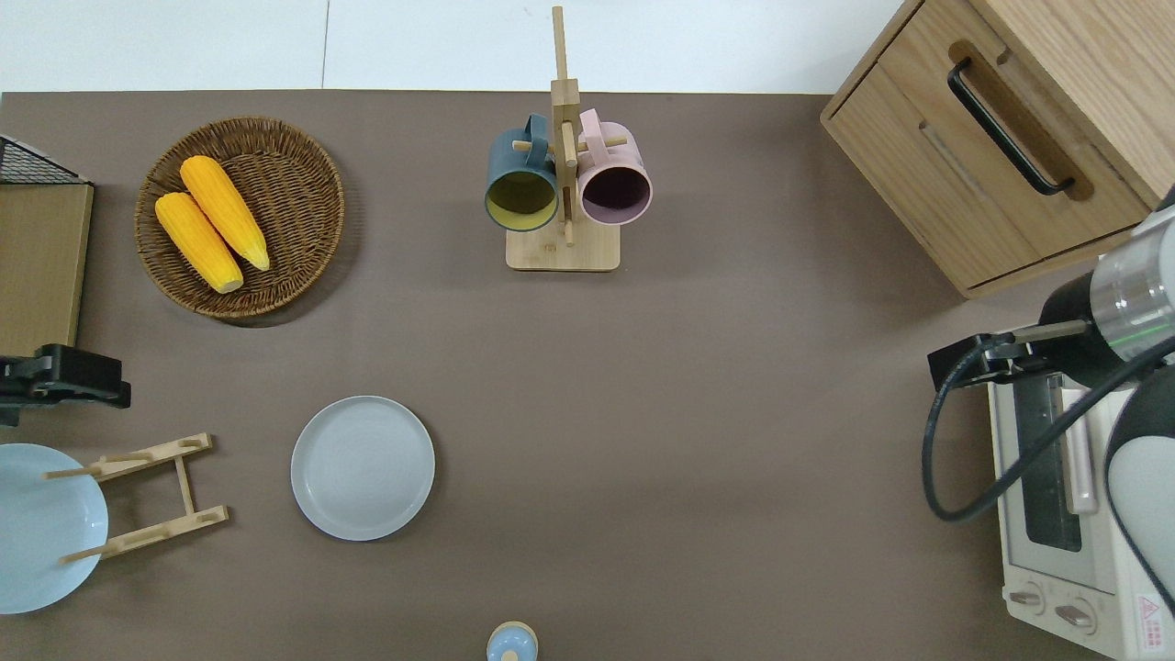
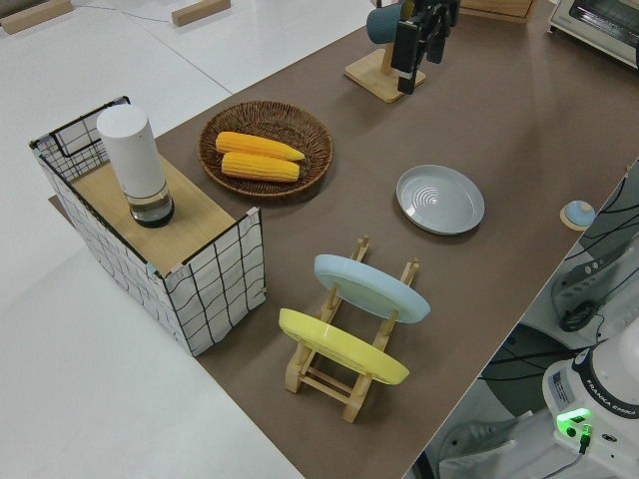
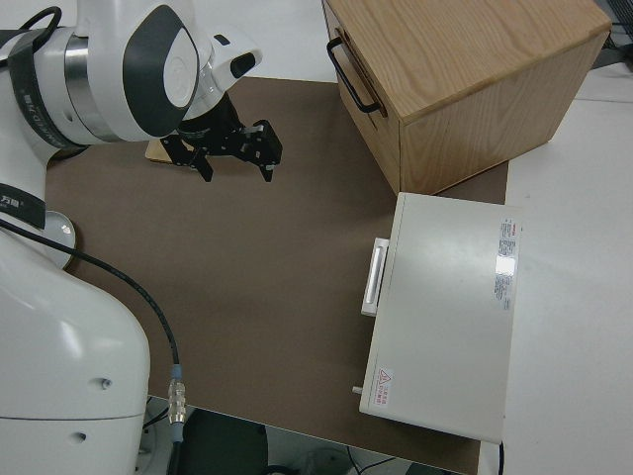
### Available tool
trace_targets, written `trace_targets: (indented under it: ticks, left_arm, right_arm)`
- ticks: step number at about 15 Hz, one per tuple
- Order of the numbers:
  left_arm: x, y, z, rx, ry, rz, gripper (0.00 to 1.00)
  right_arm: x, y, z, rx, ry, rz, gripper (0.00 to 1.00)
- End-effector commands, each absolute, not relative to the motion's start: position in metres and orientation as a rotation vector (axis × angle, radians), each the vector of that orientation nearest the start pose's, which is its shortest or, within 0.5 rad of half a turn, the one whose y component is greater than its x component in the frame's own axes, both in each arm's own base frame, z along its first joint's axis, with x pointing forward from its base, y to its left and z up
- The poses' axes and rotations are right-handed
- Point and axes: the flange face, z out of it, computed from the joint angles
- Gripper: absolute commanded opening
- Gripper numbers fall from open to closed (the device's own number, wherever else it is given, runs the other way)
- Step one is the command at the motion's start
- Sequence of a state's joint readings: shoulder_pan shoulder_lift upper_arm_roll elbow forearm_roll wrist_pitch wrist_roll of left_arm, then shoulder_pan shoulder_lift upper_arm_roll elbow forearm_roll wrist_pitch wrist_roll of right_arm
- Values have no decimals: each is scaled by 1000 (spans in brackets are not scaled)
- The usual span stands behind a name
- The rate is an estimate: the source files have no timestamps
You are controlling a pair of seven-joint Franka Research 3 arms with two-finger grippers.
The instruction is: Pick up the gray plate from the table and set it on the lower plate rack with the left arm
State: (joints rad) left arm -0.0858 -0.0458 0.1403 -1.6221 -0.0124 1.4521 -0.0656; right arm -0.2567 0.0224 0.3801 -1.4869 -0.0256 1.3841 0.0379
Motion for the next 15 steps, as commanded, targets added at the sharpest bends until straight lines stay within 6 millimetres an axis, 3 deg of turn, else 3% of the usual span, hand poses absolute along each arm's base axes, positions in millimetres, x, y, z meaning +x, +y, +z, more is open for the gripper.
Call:
trace_targets:
  ticks: [1,5,7,10,15]
  left_arm:
    - [530,16,563,-3163,-200,187,993]
    - [523,8,504,-3168,-186,157,993]
    - [511,-1,459,-3166,-199,143,993]
    - [495,-7,417,-3167,-195,95,993]
    - [476,-14,339,-3130,-238,320,991]
  right_arm:
    - [536,59,641,-3169,-105,196,983]
    - [536,59,641,-3169,-105,196,983]
    - [536,59,641,-3169,-105,196,983]
    - [536,59,641,-3169,-105,196,983]
    - [536,59,641,-3169,-105,196,983]
